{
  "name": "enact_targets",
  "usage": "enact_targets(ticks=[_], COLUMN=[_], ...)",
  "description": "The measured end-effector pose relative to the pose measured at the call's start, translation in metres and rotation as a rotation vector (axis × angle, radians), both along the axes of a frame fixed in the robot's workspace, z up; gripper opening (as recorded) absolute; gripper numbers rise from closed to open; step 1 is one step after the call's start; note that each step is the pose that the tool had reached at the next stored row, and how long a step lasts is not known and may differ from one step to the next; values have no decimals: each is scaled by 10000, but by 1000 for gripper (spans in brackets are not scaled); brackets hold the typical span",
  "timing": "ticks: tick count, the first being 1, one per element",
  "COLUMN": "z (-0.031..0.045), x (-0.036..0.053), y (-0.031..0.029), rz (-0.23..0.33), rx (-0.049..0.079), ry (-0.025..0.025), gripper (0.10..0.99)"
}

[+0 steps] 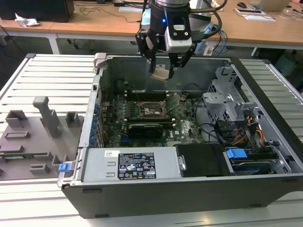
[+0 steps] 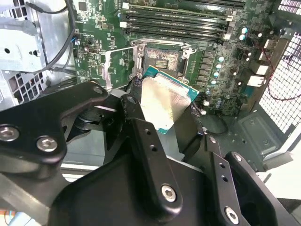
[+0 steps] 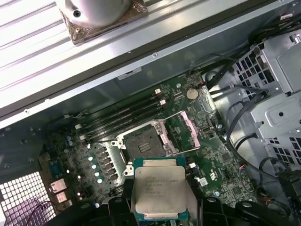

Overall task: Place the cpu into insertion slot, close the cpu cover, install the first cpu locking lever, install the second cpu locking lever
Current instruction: 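Place the cpu into insertion slot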

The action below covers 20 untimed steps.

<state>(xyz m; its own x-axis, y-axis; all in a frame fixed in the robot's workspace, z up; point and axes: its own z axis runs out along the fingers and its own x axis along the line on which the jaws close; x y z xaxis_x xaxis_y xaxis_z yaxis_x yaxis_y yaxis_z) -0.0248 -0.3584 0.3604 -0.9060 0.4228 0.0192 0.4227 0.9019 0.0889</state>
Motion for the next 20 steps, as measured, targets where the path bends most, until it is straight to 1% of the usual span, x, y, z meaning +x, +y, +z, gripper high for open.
enact_targets(ticks=[7, 14, 16, 18, 20], z=[-1, -10, -13, -15, -19], x=[0, 0, 0, 0, 0], y=[0, 0, 0, 0, 0], rz=[-569, -1541, -1914, -2169, -2569], rx=[-1, 0, 0, 0, 0], ry=[0, 0, 1, 0, 0], gripper=[522, 522, 522, 522, 522])
